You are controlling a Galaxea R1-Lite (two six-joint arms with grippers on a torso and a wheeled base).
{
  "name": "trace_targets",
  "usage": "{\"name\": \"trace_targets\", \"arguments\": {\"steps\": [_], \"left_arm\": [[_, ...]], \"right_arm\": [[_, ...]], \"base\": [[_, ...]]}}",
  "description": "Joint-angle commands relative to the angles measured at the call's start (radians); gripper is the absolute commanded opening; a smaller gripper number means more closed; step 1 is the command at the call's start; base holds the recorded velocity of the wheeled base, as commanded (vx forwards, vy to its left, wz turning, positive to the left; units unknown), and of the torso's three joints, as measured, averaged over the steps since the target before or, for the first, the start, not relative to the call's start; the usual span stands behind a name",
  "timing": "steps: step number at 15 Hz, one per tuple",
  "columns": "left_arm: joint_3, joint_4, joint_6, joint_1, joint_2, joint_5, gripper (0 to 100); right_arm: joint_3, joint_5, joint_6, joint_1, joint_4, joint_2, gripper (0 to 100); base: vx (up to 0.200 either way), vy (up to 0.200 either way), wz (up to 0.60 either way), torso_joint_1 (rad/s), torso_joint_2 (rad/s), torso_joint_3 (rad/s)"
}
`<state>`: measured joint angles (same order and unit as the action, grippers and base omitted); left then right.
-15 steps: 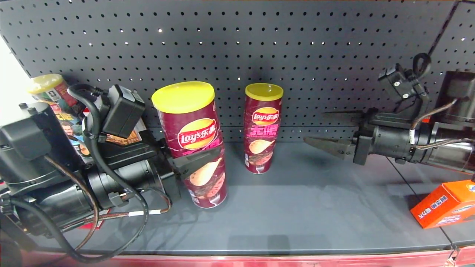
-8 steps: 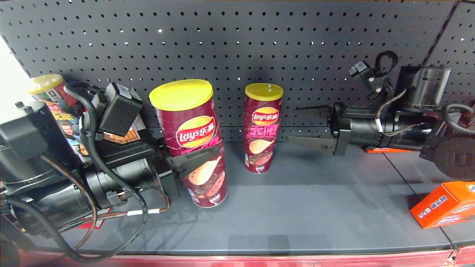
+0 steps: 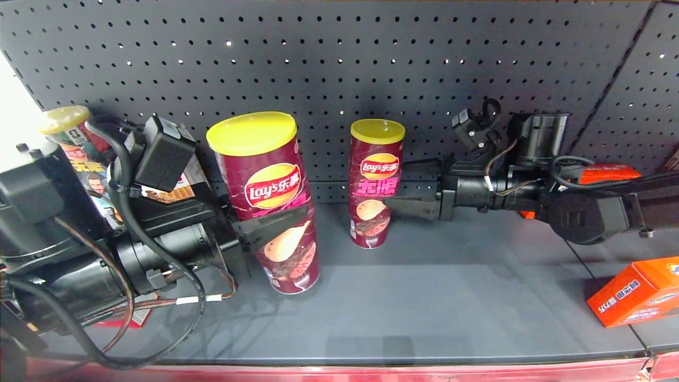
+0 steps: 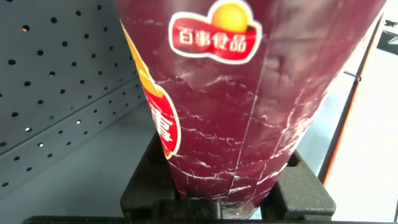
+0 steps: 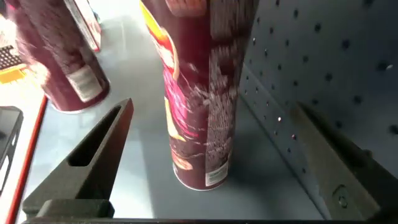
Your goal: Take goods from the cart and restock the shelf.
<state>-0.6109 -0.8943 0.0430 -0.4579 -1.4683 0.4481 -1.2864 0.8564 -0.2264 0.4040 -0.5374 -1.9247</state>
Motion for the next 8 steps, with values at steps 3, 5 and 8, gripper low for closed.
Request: {"name": "trace_targets", "arguments": {"steps": [3,5,8], "left_arm": [[0.002,0.000,0.000,0.002,0.000,0.000,0],[0.002,-0.002,0.000,0.002,0.000,0.000,0],[0.002,-0.002,0.000,0.004,0.000,0.000,0]], "right_arm": [[-0.004,0.000,-0.002,0.015,-0.007,-0.042,100],[-0.004,0.000,-0.002,0.025,-0.016,-0.056,100],[-0.016,0.000,-0.001,0.041,-0.036,-0.096,100]], "base": [[0.000,0.000,0.00,0.000,0.00,0.000],[0.000,0.000,0.00,0.000,0.00,0.000],[0.000,0.000,0.00,0.000,0.00,0.000]]}}
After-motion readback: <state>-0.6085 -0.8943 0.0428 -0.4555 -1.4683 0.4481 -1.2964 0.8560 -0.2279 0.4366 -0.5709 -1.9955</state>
